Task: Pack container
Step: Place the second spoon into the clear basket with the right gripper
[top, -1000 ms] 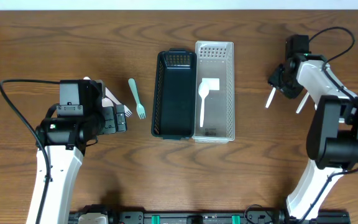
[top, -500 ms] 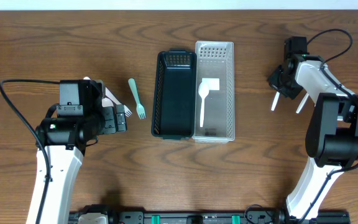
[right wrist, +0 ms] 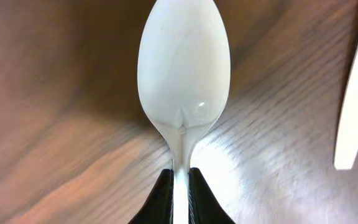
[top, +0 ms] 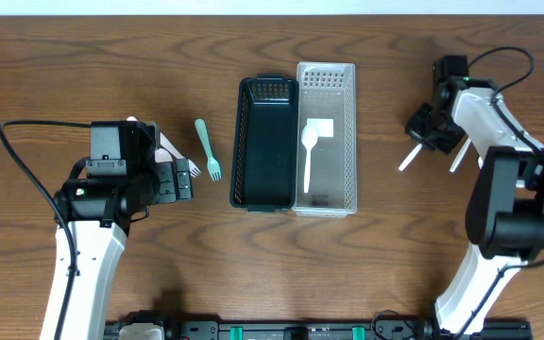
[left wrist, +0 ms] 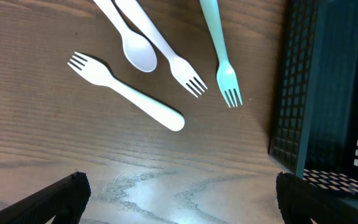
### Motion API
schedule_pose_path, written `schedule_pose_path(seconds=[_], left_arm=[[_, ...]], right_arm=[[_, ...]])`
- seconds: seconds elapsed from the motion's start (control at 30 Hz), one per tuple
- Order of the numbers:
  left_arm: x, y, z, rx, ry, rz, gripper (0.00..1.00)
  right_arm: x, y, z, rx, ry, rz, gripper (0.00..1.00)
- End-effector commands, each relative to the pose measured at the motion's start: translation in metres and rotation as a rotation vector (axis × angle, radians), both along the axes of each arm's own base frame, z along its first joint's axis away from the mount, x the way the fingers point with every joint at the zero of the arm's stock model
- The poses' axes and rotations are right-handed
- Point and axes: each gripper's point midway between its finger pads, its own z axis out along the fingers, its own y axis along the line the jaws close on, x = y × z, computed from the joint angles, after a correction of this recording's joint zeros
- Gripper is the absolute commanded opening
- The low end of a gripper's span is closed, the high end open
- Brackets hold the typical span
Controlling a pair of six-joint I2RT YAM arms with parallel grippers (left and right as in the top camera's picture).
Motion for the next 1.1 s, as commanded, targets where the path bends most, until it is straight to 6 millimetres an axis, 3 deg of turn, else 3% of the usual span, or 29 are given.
schedule_pose_path(seconds=[0.0,0.13,0.23,0.37,0.5,0.6,0.63,0.7,0.77,0.9,0.97,1.07], left_arm=[[0.003,0.004,0.006,0.023,-0.017,-0.002,0.98],[0.003,0.004,0.006,0.023,-0.017,-0.002,0.98],[0.003,0.004,0.006,0.023,-0.017,-0.002,0.98],[0.003,0.004,0.006,0.023,-0.017,-0.002,0.98],[0.003,0.004,0.006,0.023,-0.017,-0.002,0.98],[0.003,0.004,0.006,0.023,-0.017,-0.002,0.98],[0.003,0.004,0.006,0.023,-0.017,-0.002,0.98],[0.003,0.004,0.006,0.023,-0.017,-0.002,0.98],[0.003,0.004,0.006,0.023,-0.017,-0.002,0.98],[0.003,0.004,0.006,0.023,-0.017,-0.002,0.98],[0.003,0.004,0.006,0.023,-0.017,-0.002,0.98],[0.003,0.004,0.006,0.023,-0.017,-0.002,0.98]], right_arm=[[0.031,0.040,0.104,0.059,-0.271,0.159,0.01],[0.027,0.093,0.169,0.061,-0.442,0.303,0.01],[0.019,0.136,0.182,0.034,-0.484,0.402,0.01],[0.001,0.180,0.150,-0.025,-0.405,0.511,0.01],[-0.011,0.202,0.095,-0.087,-0.270,0.583,0.08],[-0.018,0.214,0.064,-0.064,-0.193,0.617,0.11],[-0.020,0.216,0.056,-0.060,-0.172,0.624,0.17],[-0.020,0.218,0.053,-0.063,-0.170,0.629,0.28],[-0.013,0.219,0.065,-0.069,-0.212,0.662,0.44],[0.009,0.206,0.124,-0.118,-0.362,0.691,0.59],[0.017,0.183,0.153,-0.171,-0.425,0.646,0.58],[0.024,0.116,0.184,-0.318,-0.453,0.495,0.60]])
